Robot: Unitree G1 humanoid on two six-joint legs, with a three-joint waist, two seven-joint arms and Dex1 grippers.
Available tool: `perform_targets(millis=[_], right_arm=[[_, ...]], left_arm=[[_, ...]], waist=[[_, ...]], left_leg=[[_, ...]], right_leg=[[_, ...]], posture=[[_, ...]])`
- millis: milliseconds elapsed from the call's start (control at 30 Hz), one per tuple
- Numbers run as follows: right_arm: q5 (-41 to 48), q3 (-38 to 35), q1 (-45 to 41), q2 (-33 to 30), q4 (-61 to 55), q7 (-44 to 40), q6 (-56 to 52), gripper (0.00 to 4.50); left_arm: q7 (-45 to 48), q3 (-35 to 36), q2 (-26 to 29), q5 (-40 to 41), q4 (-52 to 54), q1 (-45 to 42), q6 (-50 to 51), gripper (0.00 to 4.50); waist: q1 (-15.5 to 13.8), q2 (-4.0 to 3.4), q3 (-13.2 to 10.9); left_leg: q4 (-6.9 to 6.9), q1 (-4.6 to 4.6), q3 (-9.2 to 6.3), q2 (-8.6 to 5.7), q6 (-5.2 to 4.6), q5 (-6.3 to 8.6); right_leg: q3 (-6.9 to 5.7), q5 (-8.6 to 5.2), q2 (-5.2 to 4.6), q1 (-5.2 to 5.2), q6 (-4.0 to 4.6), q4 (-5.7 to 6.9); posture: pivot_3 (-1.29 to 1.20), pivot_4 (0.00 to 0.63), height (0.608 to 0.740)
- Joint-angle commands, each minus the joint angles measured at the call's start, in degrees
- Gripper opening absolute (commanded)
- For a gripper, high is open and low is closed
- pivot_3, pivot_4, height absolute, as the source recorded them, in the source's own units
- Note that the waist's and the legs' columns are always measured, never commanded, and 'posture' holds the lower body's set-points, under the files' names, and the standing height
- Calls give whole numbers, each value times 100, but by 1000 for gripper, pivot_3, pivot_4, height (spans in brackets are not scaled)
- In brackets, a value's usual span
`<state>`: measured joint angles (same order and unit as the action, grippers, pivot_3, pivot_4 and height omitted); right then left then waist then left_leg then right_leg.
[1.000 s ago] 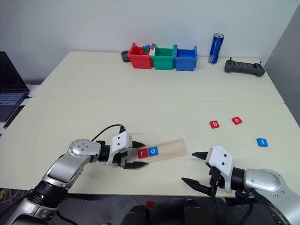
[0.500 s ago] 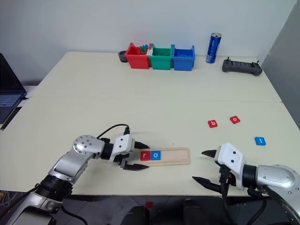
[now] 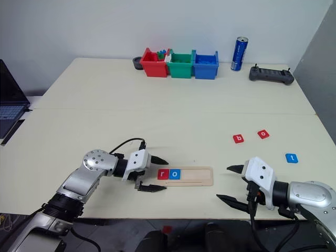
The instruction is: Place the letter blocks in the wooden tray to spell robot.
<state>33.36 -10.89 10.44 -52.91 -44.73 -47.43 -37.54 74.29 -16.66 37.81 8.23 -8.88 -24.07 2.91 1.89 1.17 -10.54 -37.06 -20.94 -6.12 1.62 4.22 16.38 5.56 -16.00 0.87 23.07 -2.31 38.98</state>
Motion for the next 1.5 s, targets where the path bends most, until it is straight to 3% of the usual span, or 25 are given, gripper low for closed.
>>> perform_targets(millis=[33,233,567,900,1100,1267,1500], right_arm=[[115,-64,-88,-8,-77,-41,0,4500],[192,-164,-48,42,-104,13,-64,4500],[443,-595,33,289,-24,268,-212,4500],[430,-817,-176,792,256,1149,-479,4500],[352,-918,-152,678,252,1824,-1344,4500],[556,-1843,57,515,121,2107,-2280,4500],[838,-2421,-71,379,-110,2231,-3088,4500]], left_arm=[[32,141,63,7,-7,-72,-192,4454],[62,470,337,263,237,59,-45,4454],[-46,1458,759,1201,885,390,1017,4454],[305,1828,1074,1637,1154,588,1241,4454],[405,1765,1146,1450,1057,698,914,4454],[348,1740,1092,1489,1341,827,956,4454],[245,1639,1005,1523,1561,726,1166,4454]], waist=[[0,0,0],[4,1,-1],[-1,3,-2],[2,2,-3],[-1,2,-3],[-3,2,-3],[8,1,-3]], left_leg=[[0,0,0,0,0,0],[0,0,-1,2,0,0],[0,-2,0,3,0,0],[1,-1,1,4,0,0],[2,-2,2,4,0,0],[3,-5,3,4,0,0],[3,-2,5,5,0,0]], right_leg=[[0,0,0,0,0,0],[0,0,1,1,1,1],[-1,-8,0,1,-13,0],[0,-2,1,3,-3,1],[0,-1,0,5,0,0],[1,-1,0,6,1,-1],[4,-11,2,6,-17,0]], posture=[[0,150,740],[0,150,740],[0,150,740],[0,150,740],[0,150,740],[0,150,740],[0,150,740]])
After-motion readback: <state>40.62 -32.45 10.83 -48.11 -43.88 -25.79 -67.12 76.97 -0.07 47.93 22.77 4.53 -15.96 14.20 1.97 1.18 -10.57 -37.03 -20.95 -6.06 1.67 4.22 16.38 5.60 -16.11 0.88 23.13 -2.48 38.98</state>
